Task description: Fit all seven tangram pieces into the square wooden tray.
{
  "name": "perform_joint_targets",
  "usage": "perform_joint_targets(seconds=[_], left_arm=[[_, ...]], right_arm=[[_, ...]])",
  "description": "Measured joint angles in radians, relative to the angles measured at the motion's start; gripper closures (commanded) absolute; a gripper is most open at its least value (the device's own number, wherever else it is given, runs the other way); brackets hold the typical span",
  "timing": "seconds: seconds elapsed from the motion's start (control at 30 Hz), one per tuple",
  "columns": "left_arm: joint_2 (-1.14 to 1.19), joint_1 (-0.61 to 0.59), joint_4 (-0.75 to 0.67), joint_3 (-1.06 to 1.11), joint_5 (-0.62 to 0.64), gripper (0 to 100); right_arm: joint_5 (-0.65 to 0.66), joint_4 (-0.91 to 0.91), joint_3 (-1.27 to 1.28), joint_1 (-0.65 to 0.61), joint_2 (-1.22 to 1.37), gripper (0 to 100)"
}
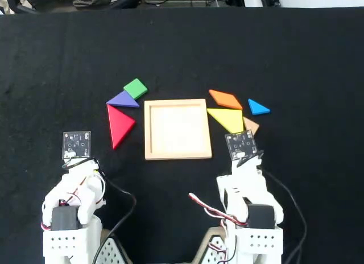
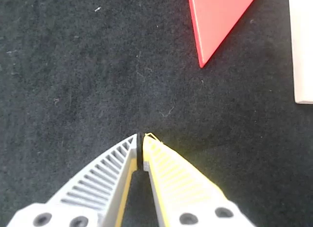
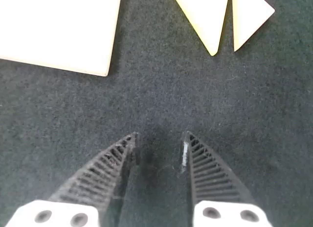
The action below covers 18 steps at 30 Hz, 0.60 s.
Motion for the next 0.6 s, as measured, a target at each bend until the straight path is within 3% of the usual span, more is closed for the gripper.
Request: perform_joint_targets(seconds=[0.6], left_arm=[[0.0, 0.021, 0.0, 0.0, 0.0, 97]], right_arm=[[0.0, 0.0, 0.0, 0.0, 0.0, 85.1]])
